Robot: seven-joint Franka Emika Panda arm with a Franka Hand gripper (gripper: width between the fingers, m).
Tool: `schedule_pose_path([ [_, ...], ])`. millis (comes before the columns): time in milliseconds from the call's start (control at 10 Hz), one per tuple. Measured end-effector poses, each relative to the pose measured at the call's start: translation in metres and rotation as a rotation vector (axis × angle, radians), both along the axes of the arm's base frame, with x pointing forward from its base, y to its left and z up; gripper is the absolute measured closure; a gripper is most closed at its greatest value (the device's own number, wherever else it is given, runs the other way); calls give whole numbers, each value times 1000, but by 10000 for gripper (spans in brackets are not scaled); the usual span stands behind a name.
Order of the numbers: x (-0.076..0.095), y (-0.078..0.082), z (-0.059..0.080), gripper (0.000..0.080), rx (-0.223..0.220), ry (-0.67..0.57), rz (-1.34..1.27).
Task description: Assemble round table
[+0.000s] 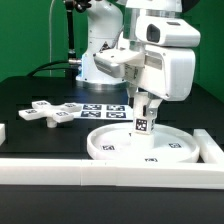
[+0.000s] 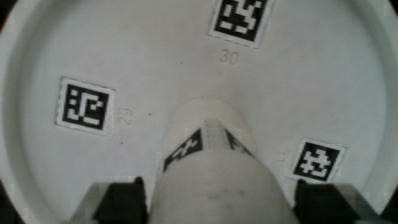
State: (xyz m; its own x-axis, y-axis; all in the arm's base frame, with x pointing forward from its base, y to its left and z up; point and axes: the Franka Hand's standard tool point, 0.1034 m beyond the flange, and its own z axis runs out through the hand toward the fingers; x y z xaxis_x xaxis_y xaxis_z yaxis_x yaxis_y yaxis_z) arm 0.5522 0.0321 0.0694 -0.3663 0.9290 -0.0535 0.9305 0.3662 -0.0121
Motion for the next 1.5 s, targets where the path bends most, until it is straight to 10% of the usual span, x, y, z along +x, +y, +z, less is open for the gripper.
schedule_pose_path([
  [1500,-14,-5,-2,392,23,17,-1418],
])
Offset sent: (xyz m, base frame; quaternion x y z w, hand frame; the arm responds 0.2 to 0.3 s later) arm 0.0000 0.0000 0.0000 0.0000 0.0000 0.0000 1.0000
